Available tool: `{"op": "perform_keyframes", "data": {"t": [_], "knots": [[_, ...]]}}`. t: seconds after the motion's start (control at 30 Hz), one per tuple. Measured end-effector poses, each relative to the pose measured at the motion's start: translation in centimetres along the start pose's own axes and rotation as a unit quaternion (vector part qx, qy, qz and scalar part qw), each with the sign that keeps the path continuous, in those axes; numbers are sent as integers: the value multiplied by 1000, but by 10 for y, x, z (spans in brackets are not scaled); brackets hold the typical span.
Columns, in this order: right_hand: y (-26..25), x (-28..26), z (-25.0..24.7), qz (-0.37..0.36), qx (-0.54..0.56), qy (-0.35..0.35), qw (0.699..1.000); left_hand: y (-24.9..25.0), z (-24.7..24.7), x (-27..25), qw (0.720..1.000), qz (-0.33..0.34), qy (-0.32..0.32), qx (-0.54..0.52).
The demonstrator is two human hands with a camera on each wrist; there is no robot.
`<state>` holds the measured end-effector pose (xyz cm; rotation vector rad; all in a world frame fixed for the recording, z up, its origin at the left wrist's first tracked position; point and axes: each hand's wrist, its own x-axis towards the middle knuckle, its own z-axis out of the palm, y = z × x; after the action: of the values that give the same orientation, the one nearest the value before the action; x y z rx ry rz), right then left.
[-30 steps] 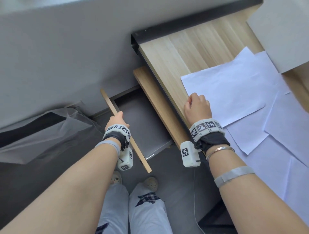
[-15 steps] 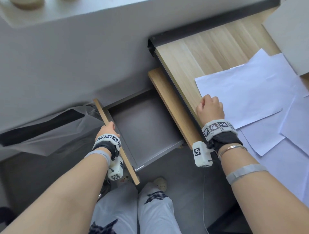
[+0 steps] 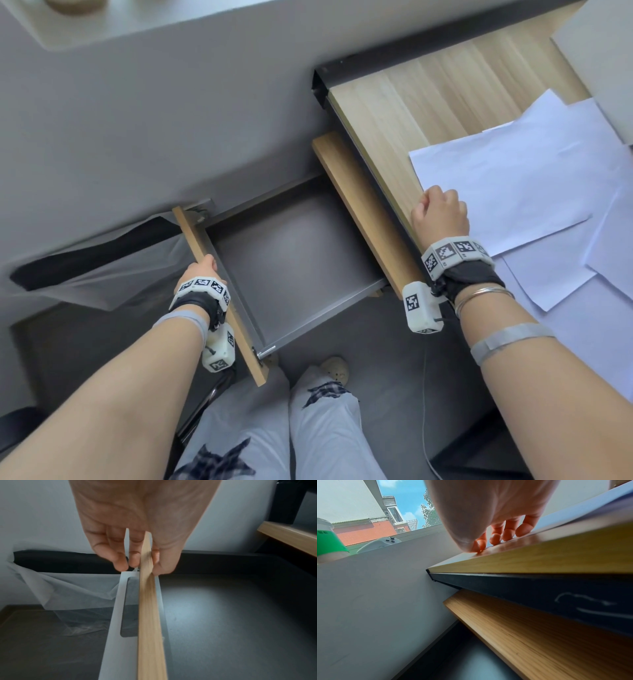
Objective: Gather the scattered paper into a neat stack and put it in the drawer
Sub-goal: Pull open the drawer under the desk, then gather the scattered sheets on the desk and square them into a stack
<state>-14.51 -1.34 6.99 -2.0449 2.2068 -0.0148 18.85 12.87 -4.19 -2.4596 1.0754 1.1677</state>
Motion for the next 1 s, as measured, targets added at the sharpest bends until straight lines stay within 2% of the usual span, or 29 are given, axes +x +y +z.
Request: {"op": "perform_keyframes", "data": {"t": [0.1, 0.23, 0.37, 0.53, 0.7, 0.8, 0.87, 1.0], "knots": [[0, -2, -4, 7, 3, -14, 1000, 9, -1, -10, 1000, -17, -2, 12], [3, -4, -22, 11, 23, -80, 996, 43, -14, -31, 999, -17, -12, 34], [21, -7, -46, 19, 54, -99, 993, 97, -39, -52, 997, 57, -11, 48], [66, -13, -69, 101, 68, -93, 988, 185, -60, -90, 988, 150, 27, 15], [117, -18, -82, 176, 81, -118, 974, 272, -50, -129, 970, 238, 46, 1], [144, -22, -83, 203, 86, -124, 967, 314, -37, -145, 960, 279, 26, -5], [160, -27, -81, 218, 84, -113, 966, 336, -24, -151, 950, 311, 11, 30], [184, -39, -75, 290, 124, -58, 947, 360, 2, -159, 914, 360, 4, 190]]}}
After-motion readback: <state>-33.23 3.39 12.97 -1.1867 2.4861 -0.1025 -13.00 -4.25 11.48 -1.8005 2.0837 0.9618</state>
